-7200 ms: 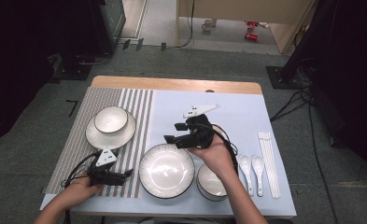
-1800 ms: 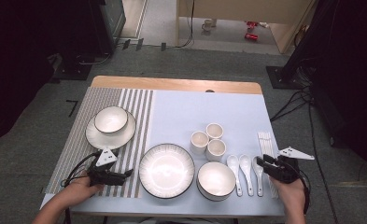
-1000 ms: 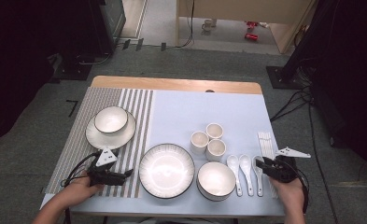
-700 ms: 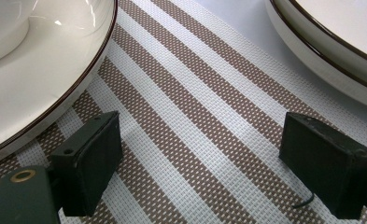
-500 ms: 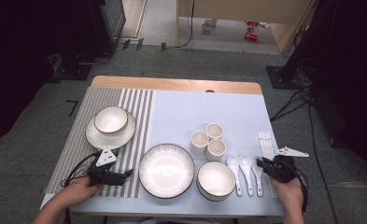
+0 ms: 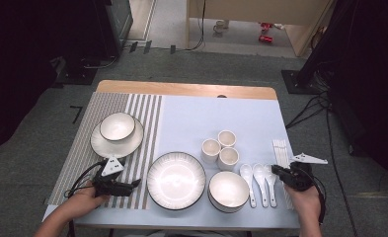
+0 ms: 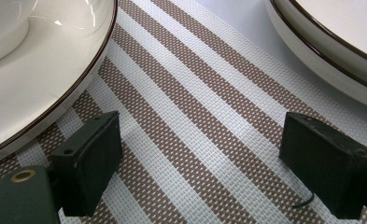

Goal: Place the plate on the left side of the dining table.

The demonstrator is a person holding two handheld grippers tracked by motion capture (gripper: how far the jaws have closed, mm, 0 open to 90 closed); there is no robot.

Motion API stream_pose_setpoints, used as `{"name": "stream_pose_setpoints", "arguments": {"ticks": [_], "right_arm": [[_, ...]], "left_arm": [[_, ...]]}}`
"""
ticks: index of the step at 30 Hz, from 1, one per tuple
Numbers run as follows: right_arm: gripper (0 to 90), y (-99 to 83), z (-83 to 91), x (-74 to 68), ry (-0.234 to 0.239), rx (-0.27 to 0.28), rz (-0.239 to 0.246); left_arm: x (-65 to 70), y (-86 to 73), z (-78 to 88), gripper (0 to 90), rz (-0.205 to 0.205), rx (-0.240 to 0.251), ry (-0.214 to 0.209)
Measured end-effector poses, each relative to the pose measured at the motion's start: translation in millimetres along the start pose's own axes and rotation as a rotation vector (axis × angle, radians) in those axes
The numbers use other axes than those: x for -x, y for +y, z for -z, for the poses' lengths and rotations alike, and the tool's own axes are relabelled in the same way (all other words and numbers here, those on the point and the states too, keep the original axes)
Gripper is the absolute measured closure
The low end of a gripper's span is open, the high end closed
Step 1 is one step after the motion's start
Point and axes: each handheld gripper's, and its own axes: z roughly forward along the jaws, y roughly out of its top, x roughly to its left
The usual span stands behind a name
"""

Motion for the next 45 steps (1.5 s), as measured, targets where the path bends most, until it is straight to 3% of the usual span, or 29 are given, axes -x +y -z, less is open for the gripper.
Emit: {"name": "stream_pose_setpoints", "arguments": {"ticks": [4,11,30,37,45], "right_arm": [[85.5,3.2,-2.2,2.7,-0.005,0.000,-0.003],[85.5,11.9,-6.1,5.5,-0.008,0.023,0.034],[84.5,32.3,-25.9,24.3,-0.006,0.015,0.036],[76.1,28.3,-24.5,25.1,0.006,0.016,-0.008],[67.4,23.5,-22.8,21.9,0.013,0.015,-0.011]], "left_arm": [[0.0,0.0,0.0,13.0,0.000,0.000,0.000],[0.0,0.0,0.0,13.0,0.000,0.000,0.000],[0.0,-0.1,0.0,13.0,0.000,0.000,0.000],[0.1,0.0,0.0,13.0,0.000,0.000,0.000],[0.1,0.0,0.0,13.0,0.000,0.000,0.000]]}}
